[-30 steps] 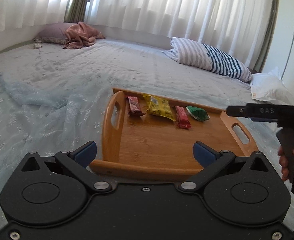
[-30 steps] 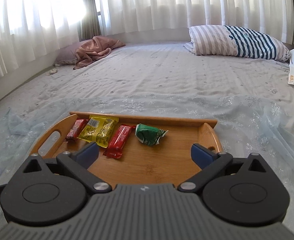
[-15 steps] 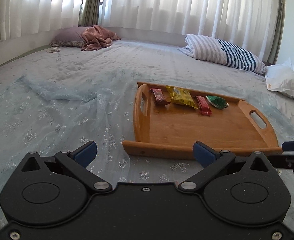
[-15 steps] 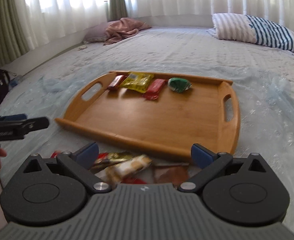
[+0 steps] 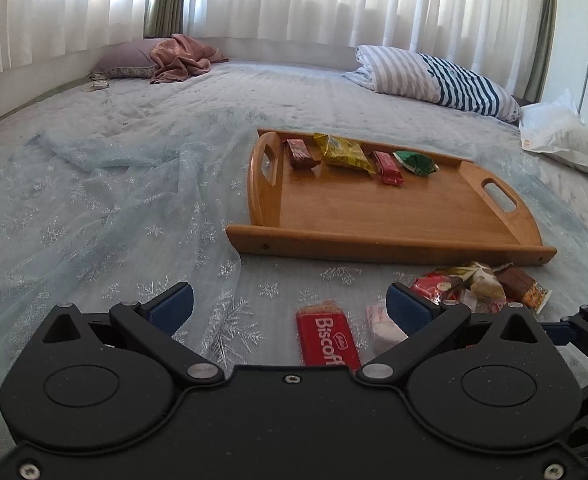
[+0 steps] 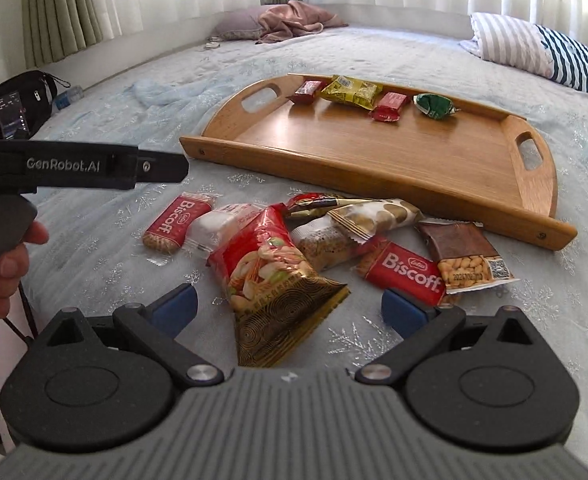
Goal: Organize snacks
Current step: 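Move the left tool to the red Biscoff packet while the right tool approaches the red chips bag, then close the left tool on the Biscoff packet while the right tool grips the chips bag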
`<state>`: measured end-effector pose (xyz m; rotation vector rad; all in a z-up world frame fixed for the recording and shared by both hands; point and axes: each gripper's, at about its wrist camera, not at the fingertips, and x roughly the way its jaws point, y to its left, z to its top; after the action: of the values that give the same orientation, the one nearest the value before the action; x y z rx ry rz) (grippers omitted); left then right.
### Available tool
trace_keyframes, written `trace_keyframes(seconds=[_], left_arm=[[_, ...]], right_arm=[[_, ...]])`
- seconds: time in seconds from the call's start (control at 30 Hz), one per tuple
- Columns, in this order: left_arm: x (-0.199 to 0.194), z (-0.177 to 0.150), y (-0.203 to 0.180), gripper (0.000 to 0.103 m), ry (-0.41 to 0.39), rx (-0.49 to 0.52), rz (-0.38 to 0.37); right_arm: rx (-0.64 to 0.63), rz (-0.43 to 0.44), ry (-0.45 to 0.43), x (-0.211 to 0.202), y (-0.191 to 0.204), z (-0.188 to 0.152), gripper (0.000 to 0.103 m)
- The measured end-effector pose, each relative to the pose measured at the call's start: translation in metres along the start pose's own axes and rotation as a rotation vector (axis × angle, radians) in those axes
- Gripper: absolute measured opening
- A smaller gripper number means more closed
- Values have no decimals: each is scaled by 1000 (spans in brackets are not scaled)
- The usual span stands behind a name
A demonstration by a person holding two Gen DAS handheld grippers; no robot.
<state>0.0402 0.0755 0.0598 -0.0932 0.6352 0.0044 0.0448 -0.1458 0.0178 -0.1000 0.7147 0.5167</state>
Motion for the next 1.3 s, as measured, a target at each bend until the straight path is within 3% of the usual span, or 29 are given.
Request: trace_keyframes(seconds=[0.1, 0.2, 0.37, 0.43, 0.53, 0.67, 0.77, 0.87, 1.0, 1.13, 1.23, 1.3], left_arm=[[-1, -6, 0, 103, 8, 8, 4], [0, -10, 3, 103, 20, 4, 18], [3, -12, 8, 103, 34, 1, 36], [4, -12, 7, 103, 41, 10, 22], [8, -13, 3, 103, 49, 26, 10], [15, -16, -7, 101, 37, 47, 68], [24, -18, -14, 91, 42, 82, 111], [28, -20, -22, 82, 42, 125, 97], [30, -26, -37, 62, 20, 213, 84], [30, -27, -40, 40, 14, 186, 56], [30, -27, -43, 35, 12, 210, 51], [30, -28, -44, 35, 7, 225, 53]], right_arm=[[11, -1, -39, 2, 0, -1, 103], [4, -13, -55, 4, 1, 0, 95], [4, 0, -81, 1, 3, -2, 68], [5, 5, -83, 0, 3, -3, 62], [19, 8, -82, -3, 1, -4, 61], [76, 15, -82, -7, -7, -6, 61], [116, 17, -80, -12, -15, -9, 61], [118, -3, -75, -19, -19, -11, 61], [139, 1, -78, -31, -23, -12, 57], [165, 3, -97, -42, -30, -11, 57], [151, -13, -95, -44, -30, -11, 57], [124, -18, -83, -43, -27, -12, 64]])
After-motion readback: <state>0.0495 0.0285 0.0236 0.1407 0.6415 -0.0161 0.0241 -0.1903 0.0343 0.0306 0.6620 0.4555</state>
